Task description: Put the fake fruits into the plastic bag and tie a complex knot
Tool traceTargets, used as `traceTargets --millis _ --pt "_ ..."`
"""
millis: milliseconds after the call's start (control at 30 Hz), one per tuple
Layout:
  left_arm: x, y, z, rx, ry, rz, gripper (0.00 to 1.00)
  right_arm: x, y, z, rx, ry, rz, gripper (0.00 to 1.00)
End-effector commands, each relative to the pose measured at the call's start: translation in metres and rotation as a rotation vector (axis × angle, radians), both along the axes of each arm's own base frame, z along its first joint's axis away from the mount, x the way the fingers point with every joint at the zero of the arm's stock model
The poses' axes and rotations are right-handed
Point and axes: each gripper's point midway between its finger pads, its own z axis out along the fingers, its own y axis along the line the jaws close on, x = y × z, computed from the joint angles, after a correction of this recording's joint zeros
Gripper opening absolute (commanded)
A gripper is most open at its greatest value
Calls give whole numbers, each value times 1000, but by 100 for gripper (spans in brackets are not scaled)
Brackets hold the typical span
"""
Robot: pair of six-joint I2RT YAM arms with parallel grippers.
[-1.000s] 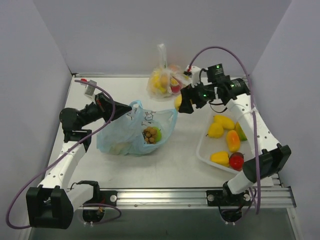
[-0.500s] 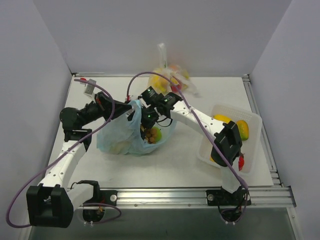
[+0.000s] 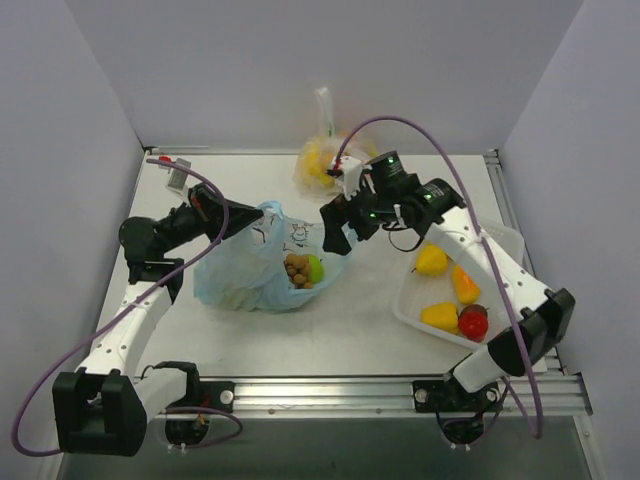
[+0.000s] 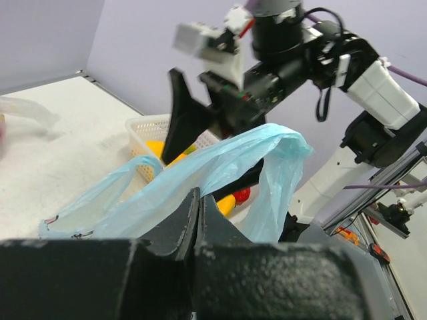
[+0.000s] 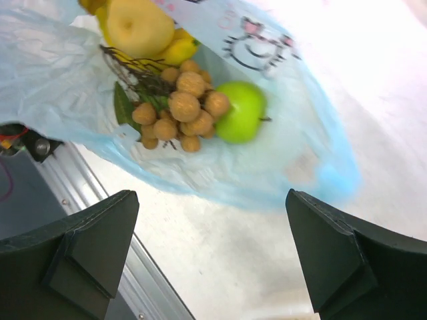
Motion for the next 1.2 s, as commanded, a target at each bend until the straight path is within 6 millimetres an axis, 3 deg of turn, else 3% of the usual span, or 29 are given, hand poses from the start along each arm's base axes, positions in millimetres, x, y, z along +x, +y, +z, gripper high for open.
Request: traceTargets --millis 0,33,133,167,267,333,400,567,767,967,1067,1167 --pt "-5 0 15 -11 -76 2 0 -7 -55 12 -69 -51 -165 100" --pt "-4 0 15 -13 -71 4 0 3 -84 -6 -121 -9 -326 100" --pt "-1 0 12 -17 -46 8 0 12 -132 -24 -184 11 -594 98" --pt "0 0 10 -16 -42 13 0 18 -163 -41 -248 28 -742 96" --pt "0 1 8 -12 -38 15 0 21 -208 -68 -315 99 -945 88" --pt "-1 1 8 -10 -40 13 0 25 -221 -83 -355 144 -1005 87" --pt "-1 0 7 -6 -41 12 0 32 -226 -97 -371 186 -1027 86" --pt "1 1 5 -2 -41 21 0 61 -221 -110 -329 158 -1042 85" --pt "1 1 3 5 -40 20 0 73 -218 -136 -389 201 -1029 81" --pt "1 2 3 11 -49 20 0 59 -226 -158 -454 252 -890 60" --pt "1 1 3 10 -49 19 0 55 -235 -155 -464 243 -835 41" --pt "2 2 3 12 -50 20 0 54 -255 -150 -496 215 -812 32"
